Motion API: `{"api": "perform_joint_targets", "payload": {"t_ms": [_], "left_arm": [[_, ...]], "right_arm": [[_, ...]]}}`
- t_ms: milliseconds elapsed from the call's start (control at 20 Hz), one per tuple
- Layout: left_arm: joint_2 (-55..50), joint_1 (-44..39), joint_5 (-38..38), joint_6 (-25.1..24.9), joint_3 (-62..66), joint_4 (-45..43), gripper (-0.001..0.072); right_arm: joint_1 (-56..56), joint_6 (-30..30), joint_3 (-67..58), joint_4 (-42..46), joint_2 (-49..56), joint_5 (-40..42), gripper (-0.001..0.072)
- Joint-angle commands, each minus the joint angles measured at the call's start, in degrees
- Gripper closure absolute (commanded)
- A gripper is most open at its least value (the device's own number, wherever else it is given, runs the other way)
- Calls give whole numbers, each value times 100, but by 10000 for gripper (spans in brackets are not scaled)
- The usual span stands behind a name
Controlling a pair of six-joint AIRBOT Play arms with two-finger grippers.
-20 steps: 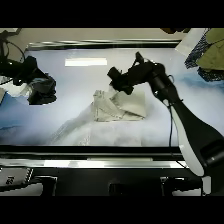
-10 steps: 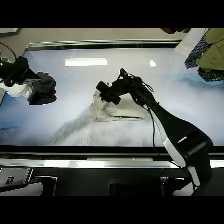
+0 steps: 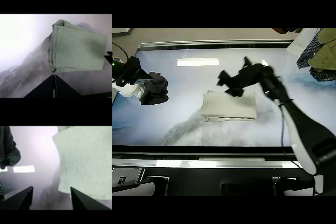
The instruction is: Fold the clothes and pants, and hang the long-sleeved shirts on hangers.
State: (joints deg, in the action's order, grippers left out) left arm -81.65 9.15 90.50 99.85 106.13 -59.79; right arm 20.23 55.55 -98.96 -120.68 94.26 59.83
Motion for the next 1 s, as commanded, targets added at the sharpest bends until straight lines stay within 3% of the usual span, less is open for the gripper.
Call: {"api": "perform_joint_targets", "payload": {"t_ms": [0,50,250,500,950], "left_arm": [[4,11,17,-48,0,-2,690],[4,11,20,-50,0,-2,690],[4,11,39,-94,0,-2,690],[2,11,37,-94,0,-4,690],[2,11,35,-256,0,-2,690]], "right_arm": [[-1467,951,0,50,-511,1156,153],[-1939,1305,4,28,-514,1458,122],[-3353,2459,542,-483,-310,1840,117],[-3499,3600,1419,-992,310,1606,112],[-2710,4135,1528,-1394,1307,907,135]]}}
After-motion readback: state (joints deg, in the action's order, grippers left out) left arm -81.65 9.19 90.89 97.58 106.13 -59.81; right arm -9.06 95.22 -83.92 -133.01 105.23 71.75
